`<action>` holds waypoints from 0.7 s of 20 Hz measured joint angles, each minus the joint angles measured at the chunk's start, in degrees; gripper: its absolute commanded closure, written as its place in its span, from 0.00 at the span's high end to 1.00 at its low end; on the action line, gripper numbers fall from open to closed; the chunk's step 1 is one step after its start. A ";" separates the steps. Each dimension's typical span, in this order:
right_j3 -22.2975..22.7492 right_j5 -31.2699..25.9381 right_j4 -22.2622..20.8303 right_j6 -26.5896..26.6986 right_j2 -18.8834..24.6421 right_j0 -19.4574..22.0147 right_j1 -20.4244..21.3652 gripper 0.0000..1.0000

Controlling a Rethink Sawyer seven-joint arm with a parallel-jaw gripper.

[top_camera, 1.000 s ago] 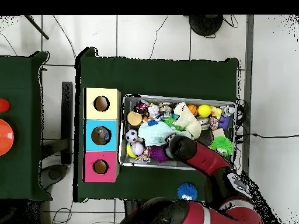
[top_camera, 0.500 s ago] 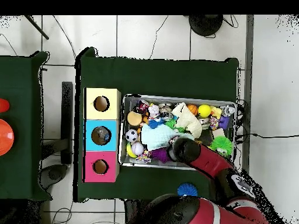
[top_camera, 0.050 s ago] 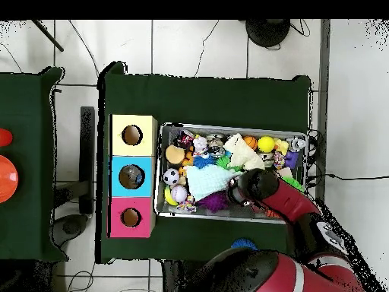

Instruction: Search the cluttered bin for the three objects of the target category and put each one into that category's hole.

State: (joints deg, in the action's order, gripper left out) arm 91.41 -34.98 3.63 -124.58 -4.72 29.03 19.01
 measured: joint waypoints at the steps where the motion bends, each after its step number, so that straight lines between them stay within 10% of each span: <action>1: -0.47 -0.50 -0.02 0.00 0.00 0.22 -0.09 1.00; 14: 0.32 -0.83 -1.71 0.00 0.06 1.25 3.41 1.00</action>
State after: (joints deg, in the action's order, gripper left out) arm 91.72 -35.80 1.92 -124.58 -4.65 30.28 22.42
